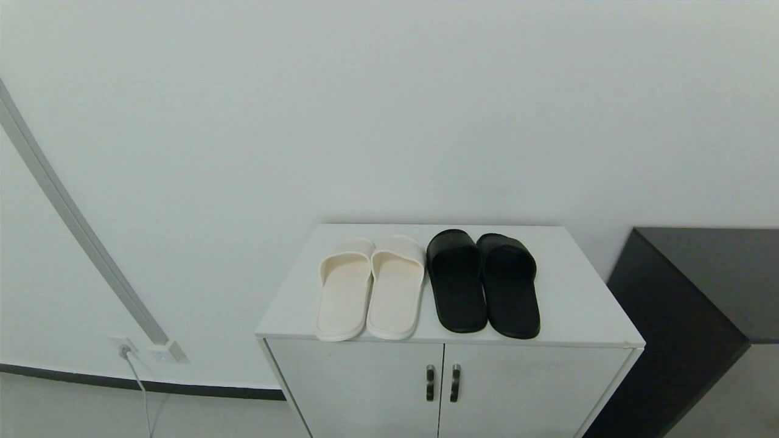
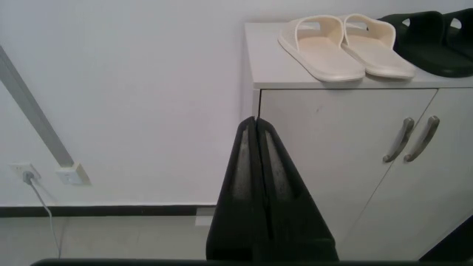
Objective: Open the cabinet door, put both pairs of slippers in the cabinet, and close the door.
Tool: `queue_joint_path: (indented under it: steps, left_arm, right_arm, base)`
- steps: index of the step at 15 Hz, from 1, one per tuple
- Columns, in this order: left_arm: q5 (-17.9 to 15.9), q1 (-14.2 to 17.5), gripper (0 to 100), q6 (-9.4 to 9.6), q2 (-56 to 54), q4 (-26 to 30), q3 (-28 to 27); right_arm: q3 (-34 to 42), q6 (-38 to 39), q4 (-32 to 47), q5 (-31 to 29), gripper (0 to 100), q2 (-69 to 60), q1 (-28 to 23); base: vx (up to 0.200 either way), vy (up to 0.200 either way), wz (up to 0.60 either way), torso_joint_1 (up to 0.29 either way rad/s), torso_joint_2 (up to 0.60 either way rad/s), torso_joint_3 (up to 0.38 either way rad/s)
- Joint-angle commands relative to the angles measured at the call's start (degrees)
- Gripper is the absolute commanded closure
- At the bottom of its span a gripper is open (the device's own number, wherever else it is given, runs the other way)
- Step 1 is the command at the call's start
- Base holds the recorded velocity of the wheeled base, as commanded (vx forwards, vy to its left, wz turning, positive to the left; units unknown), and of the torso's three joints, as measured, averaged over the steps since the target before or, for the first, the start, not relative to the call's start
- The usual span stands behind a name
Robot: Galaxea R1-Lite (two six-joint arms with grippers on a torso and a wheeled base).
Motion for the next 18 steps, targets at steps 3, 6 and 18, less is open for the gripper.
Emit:
queue_joint_path:
  steps: [3,6,18]
  left_arm:
    - [0.0,0.0,100,0.07,0.0,0.0,0.0]
    - [0.0,0.0,100,0.15,0.0,0.0,0.0]
    - [0.1,0.0,100,-0.2,0.0,0.0,0.0]
  right_arm:
    - [-4.7,-1.3,2.0,5.8,0,17.3,0.7]
    - [-7.1,-1.2,-3.6,10.4,0,31.3,1.0]
    - [-29.1,18.8,-13.2,-16.1,0,67.4,43.2]
  base:
    - [0.0,0.0,0.0,0.0,0.0,0.0]
    - [0.0,0.0,0.0,0.0,0.0,0.0]
    - [0.0,0.0,0.0,0.0,0.0,0.0]
